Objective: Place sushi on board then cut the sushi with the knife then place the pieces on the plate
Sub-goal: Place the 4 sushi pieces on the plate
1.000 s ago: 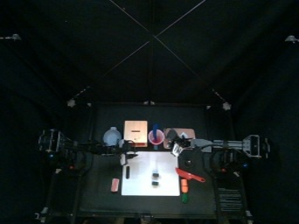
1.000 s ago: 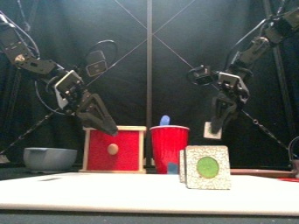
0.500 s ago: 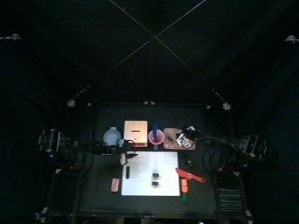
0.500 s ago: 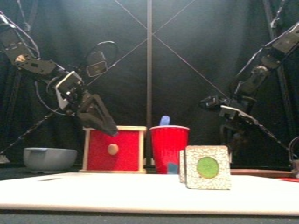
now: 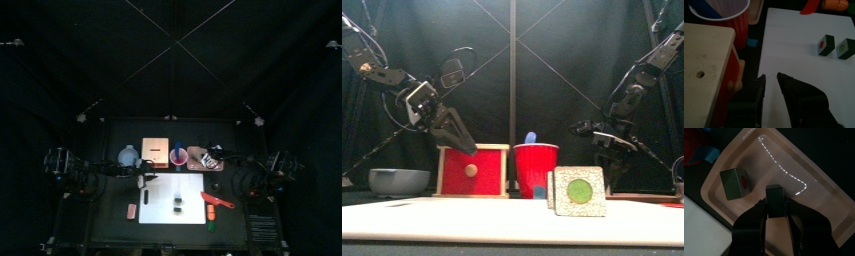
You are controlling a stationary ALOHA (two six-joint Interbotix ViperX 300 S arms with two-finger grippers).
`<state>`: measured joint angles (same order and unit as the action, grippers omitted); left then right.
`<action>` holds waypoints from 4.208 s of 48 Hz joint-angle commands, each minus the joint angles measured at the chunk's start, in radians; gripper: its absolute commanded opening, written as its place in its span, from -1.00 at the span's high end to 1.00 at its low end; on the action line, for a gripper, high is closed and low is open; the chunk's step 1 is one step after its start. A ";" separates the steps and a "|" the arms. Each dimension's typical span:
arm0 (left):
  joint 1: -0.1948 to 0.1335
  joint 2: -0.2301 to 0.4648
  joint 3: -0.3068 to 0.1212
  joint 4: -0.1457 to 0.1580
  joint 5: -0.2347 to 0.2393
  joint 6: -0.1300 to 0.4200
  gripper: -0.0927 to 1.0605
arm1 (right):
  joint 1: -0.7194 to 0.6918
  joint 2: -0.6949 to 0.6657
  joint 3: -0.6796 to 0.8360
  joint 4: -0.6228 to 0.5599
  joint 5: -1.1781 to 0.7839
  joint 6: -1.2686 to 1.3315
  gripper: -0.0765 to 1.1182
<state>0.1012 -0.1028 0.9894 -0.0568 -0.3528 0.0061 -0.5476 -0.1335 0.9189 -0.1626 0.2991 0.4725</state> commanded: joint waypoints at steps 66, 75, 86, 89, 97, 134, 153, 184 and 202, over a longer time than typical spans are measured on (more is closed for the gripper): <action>0.006 -0.005 -0.009 -0.002 -0.005 0.003 -0.35 | 0.724 0.175 -0.308 0.083 -0.084 -0.003 -0.48; 0.005 -0.006 -0.009 0.000 -0.005 0.003 -0.35 | 0.723 0.222 -0.327 0.084 -0.083 -0.002 -0.48; 0.005 -0.005 -0.009 0.000 -0.005 0.003 -0.35 | 0.723 0.270 -0.353 0.081 -0.083 -0.002 -0.34; 0.005 -0.006 -0.009 0.000 -0.005 0.003 -0.35 | 0.723 0.268 -0.354 0.086 -0.083 0.000 -0.22; 0.005 -0.006 -0.009 0.000 -0.005 0.003 -0.35 | 0.703 0.227 -0.328 0.097 -0.081 0.000 -0.03; 0.003 -0.006 -0.012 0.000 -0.005 0.002 -0.35 | 0.017 -0.387 0.060 0.003 0.196 -0.008 -0.06; 0.008 -0.006 -0.015 0.000 -0.005 0.003 -0.35 | 0.023 -0.219 0.118 0.037 0.087 -0.003 -0.24; 0.011 -0.006 -0.015 0.000 -0.005 0.003 -0.35 | 0.123 -0.249 0.002 0.031 0.160 -0.003 -0.48; 0.011 -0.006 -0.014 -0.002 -0.005 0.000 -0.35 | 0.609 -0.176 -0.152 -0.044 0.133 0.005 -0.48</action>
<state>0.1089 -0.1028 0.9910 -0.0568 -0.3528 0.0061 -0.0123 -0.3267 0.8161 -0.2056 0.4495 0.4709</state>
